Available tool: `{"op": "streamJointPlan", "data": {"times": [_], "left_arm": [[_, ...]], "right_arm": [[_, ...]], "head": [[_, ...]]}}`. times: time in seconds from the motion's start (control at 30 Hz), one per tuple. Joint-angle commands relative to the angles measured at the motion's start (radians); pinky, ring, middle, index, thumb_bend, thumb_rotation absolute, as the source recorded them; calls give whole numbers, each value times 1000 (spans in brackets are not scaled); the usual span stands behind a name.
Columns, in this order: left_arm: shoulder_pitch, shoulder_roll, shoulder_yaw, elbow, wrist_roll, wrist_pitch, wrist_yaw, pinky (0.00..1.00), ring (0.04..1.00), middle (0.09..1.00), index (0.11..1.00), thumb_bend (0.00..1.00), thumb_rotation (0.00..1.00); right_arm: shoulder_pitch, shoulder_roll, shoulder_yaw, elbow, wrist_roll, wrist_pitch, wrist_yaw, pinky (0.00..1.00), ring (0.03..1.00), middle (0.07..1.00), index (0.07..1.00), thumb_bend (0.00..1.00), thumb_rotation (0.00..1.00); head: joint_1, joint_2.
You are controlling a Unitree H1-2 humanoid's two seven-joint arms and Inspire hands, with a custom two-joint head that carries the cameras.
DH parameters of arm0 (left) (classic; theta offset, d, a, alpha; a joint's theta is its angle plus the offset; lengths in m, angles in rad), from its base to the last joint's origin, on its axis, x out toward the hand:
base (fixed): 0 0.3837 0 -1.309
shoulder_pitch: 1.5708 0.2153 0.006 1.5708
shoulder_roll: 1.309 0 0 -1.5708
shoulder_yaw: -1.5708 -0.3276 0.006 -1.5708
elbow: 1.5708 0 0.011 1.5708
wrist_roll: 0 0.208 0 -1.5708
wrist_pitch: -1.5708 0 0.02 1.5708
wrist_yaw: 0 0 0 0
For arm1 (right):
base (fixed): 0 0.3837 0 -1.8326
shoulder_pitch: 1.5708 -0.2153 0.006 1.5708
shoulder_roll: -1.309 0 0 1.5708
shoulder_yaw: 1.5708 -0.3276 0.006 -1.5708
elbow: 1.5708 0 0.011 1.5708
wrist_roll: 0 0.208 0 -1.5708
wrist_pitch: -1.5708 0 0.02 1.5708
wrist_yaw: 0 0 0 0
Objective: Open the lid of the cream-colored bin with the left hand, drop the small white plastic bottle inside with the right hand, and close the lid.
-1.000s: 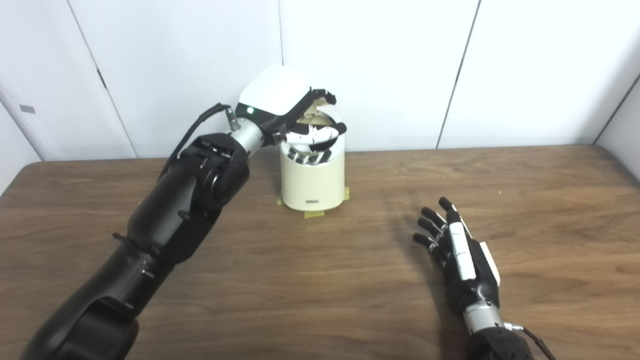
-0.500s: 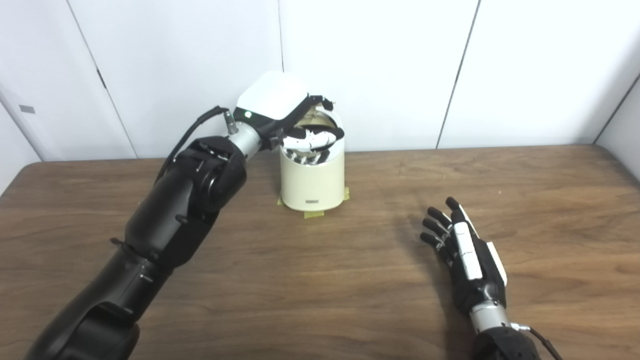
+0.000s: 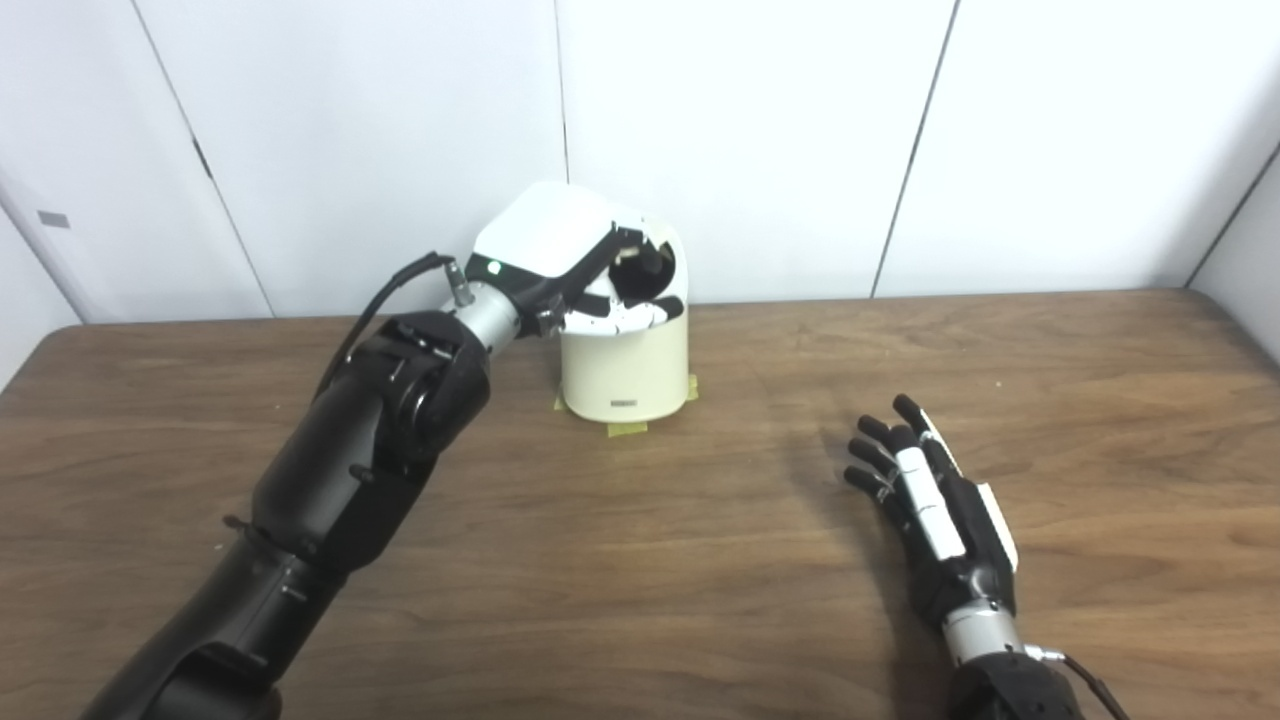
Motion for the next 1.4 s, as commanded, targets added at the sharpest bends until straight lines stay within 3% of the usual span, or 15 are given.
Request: {"op": "streamJointPlan", "data": {"times": [0.0,0.17,0.57,0.93,1.37], "left_arm": [[-38,8,26,3,-2,9,22,711,785,826,817,534,725],[-27,0,34,-5,-5,19,10,730,795,831,845,538,697],[-4,-11,52,14,-36,3,27,732,797,812,882,558,504],[4,-17,44,15,-41,-1,20,743,786,785,890,559,463],[8,-18,29,31,-31,-31,31,689,763,772,913,568,465]], "right_arm": [[-22,-5,4,-22,-3,-8,6,735,811,838,939,508,586],[-21,-10,11,-17,-20,-13,4,731,806,840,949,493,595],[-27,-11,14,2,-49,-23,3,691,795,837,950,504,573],[-30,-14,15,9,-76,-25,-5,656,774,811,942,520,512],[-34,-3,4,4,-63,-4,-11,639,740,773,949,536,467]], "head": [[0,0],[-1,5],[-5,10],[-8,23],[-9,33]]}}
